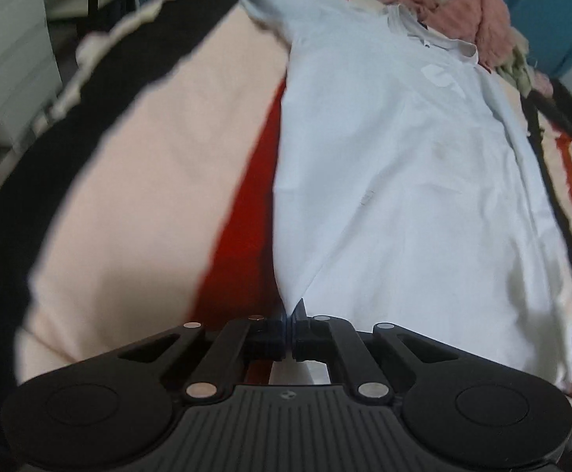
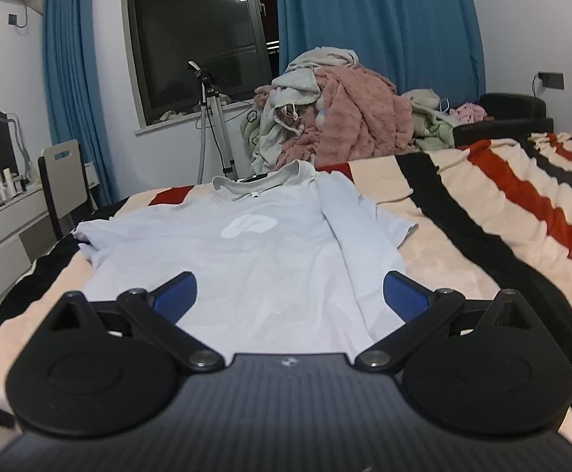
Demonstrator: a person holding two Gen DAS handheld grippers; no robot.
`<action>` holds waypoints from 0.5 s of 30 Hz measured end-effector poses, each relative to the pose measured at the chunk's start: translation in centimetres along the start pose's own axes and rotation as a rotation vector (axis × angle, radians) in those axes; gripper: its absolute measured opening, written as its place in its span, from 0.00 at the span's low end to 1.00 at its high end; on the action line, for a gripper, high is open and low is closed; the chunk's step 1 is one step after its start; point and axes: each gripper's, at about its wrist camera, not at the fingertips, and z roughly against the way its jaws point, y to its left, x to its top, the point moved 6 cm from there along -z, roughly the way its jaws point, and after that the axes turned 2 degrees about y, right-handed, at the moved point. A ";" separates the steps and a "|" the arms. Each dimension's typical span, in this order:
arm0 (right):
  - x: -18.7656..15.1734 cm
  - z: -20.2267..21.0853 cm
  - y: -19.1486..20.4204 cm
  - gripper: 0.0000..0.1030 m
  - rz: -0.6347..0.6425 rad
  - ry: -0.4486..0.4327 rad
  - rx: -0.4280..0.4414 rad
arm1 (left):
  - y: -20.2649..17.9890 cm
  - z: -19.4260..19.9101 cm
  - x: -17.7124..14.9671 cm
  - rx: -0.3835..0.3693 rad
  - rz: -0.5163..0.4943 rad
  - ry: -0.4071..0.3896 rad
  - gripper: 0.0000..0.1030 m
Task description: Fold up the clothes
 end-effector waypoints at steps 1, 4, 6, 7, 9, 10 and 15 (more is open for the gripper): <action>0.1 0.1 -0.1 1.00 0.005 -0.007 -0.002 | 0.3 0.3 0.2 0.022 -0.006 -0.005 0.02; 0.4 0.1 -0.2 1.00 0.004 -0.018 0.000 | 1.0 1.2 0.9 0.083 -0.023 -0.017 0.02; 0.5 0.1 -0.2 1.00 -0.004 -0.018 0.006 | 0.4 1.2 1.3 0.099 -0.028 -0.019 0.07; 0.6 0.0 -0.2 1.00 -0.007 -0.019 0.009 | 0.0 1.4 1.5 0.111 -0.037 -0.030 0.13; 0.8 0.2 -0.1 1.00 -0.002 -0.025 0.015 | -0.6 2.0 1.7 0.116 -0.058 -0.073 0.30; 0.8 0.3 0.0 1.00 0.000 -0.028 0.017 | -1.2 2.6 1.8 0.110 -0.075 -0.105 0.39; 1.3 0.5 0.2 1.00 0.006 -0.049 0.032 | -4.7 5.0 3.5 0.094 -0.154 -0.275 0.62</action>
